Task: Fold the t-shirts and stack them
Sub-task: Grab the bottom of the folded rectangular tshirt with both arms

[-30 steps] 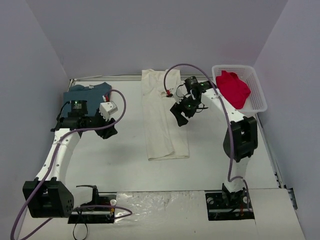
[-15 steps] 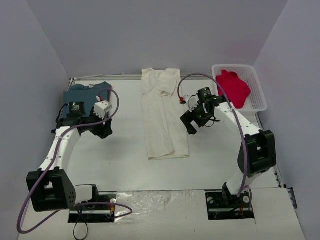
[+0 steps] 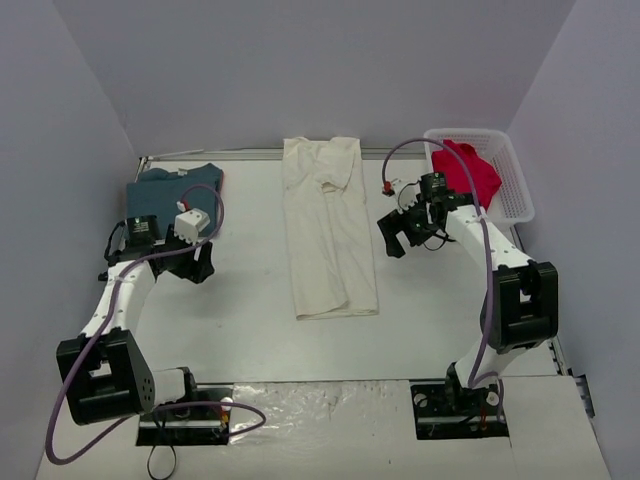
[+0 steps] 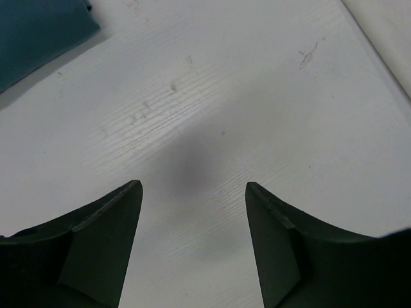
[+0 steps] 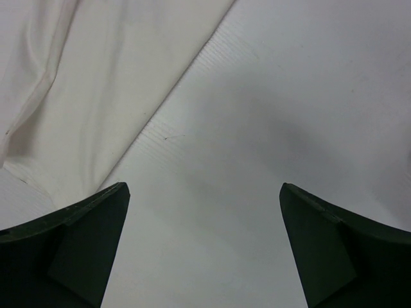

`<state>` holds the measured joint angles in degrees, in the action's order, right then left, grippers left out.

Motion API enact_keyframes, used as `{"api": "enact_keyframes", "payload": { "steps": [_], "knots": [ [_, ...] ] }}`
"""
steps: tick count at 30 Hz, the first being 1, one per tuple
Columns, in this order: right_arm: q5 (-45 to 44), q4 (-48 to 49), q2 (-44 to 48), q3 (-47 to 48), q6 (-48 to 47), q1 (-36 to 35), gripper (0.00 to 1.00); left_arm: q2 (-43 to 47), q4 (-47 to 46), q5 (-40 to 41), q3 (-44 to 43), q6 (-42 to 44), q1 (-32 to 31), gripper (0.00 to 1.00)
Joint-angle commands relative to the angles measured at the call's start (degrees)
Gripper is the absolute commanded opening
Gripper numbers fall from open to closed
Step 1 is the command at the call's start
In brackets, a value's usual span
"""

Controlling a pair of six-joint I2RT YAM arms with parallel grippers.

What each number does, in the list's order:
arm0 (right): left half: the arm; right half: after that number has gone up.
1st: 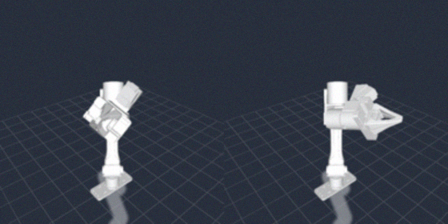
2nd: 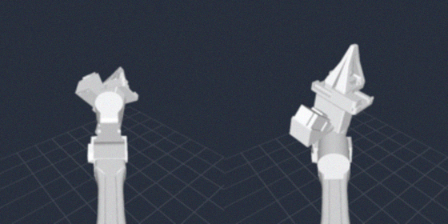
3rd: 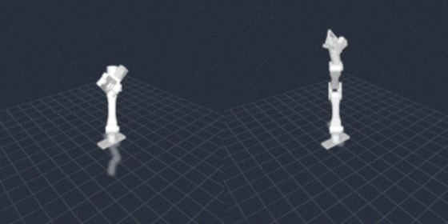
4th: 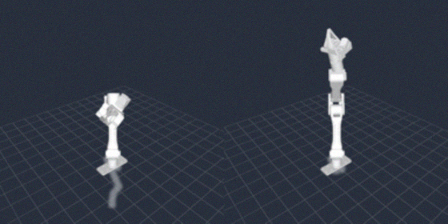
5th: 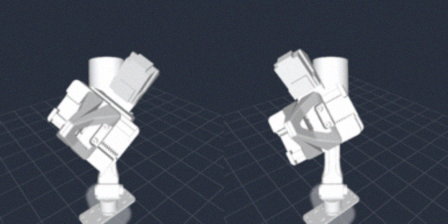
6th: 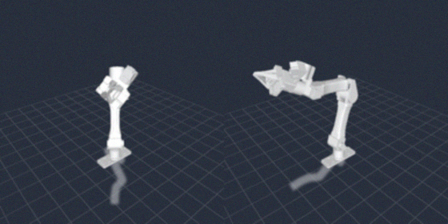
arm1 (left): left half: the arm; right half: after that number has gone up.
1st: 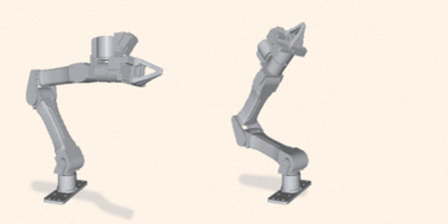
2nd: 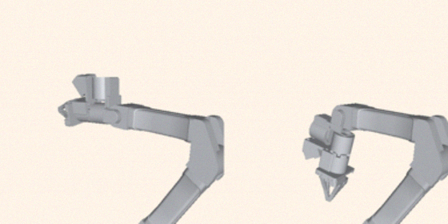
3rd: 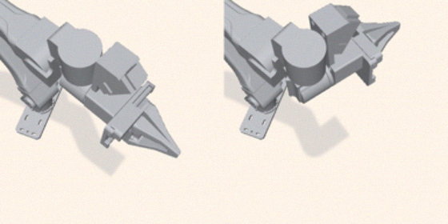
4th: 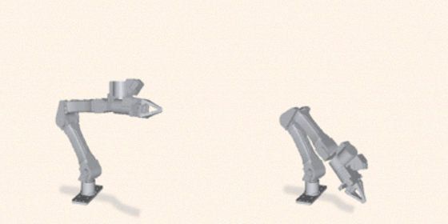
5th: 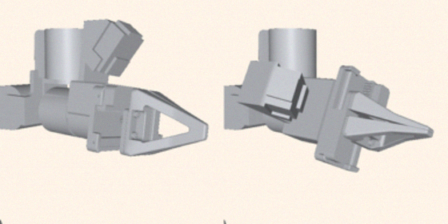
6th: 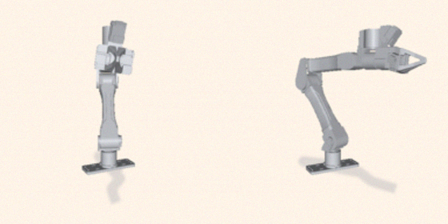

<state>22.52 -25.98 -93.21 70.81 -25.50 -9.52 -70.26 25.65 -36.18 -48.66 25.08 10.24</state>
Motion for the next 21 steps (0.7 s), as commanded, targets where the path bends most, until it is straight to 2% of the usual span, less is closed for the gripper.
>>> {"api": "enact_keyframes", "payload": {
  "steps": [1, 6, 15, 21],
  "knots": [
    [2.4, -0.8, -1.9, 0.5, 0.3, -0.5, 1.00, -5.1, 4.5, -2.5, -3.9, 2.1, 0.4, 0.63],
    [-1.6, -0.9, -2.2, -0.3, -0.8, -1.1, 1.00, -8.9, 8.6, -4.2, -6.6, 3.1, 0.5, 0.64],
    [-2.0, -0.9, -1.9, -1.1, -1.0, -1.0, 1.00, -3.5, 6.7, -5.7, -5.5, 3.0, 0.5, 0.67],
    [-3.8, -0.8, -3.6, -1.0, -0.8, -1.0, 1.00, -3.0, 7.6, -8.6, -5.0, 5.2, 0.5, 0.67]
  ]
}}
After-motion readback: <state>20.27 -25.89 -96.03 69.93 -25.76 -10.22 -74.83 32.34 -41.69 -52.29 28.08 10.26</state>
